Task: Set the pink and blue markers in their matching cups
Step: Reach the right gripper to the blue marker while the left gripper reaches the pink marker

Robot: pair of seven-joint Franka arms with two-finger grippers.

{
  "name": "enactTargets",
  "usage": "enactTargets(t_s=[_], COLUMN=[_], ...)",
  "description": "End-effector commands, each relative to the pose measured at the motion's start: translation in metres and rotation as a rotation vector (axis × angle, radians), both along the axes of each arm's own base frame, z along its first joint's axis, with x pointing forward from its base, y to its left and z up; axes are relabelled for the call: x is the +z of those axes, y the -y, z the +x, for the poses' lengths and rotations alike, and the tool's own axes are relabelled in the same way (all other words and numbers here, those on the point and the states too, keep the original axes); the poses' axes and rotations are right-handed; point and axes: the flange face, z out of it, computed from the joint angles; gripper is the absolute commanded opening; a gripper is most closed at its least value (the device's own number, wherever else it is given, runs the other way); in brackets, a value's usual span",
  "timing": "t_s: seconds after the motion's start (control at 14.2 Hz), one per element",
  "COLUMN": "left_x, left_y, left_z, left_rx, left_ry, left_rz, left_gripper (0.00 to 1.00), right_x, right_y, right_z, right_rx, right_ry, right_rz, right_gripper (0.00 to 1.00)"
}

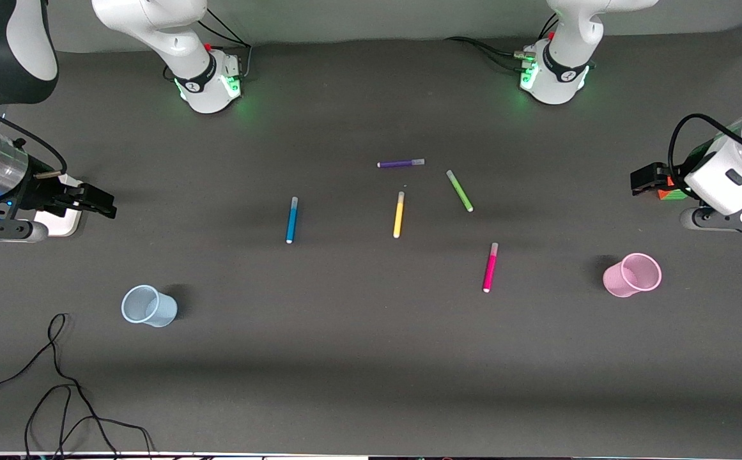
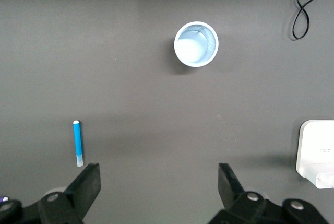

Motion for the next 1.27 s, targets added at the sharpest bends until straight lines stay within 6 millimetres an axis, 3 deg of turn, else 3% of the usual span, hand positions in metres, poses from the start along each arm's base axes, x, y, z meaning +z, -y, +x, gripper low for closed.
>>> enactTargets(t_s=[0.0,0.14,0.35,0.64,0.85,0.99,1.2], left_x=[0.001,-0.005,-0.017,-0.07,-0.125,-0.157,-0.202], left_y=[-0.001,0.0,0.003,0.021,0.049,0.072,0.084], left_z=[-0.001,-0.003,-0.003,0.001,0.006,0.005,0.013], left_rx=[-0.01,-0.014,-0.008,-0.035,-0.073,-0.11,-0.115], left_ry=[-0.01,-0.024,-0.041,-0.019,0.016,0.037,0.043], left_rz=[-0.004,-0.008,-0.043,-0.049,-0.069,-0.074,-0.079], left_gripper=[1.0,1.0,1.0,1.0,1.0,1.0,1.0], right_x=[-0.005,-0.002,-0.015,-0.051,-0.098,-0.135,-0.176], right_y=[-0.011,-0.022,-0.034,-0.075,-0.124,-0.14,-0.19], right_z=[0.017,0.028,0.045,0.061,0.064,0.067,0.061], right_rx=[-0.017,-0.018,0.003,0.008,-0.007,-0.007,0.017], right_ry=[-0.016,-0.029,-0.115,-0.217,-0.295,-0.358,-0.385], right_rz=[0.034,0.089,0.084,0.157,0.126,0.183,0.188], right_gripper=[1.0,0.99,0.99,0.99,0.99,0.99,0.99])
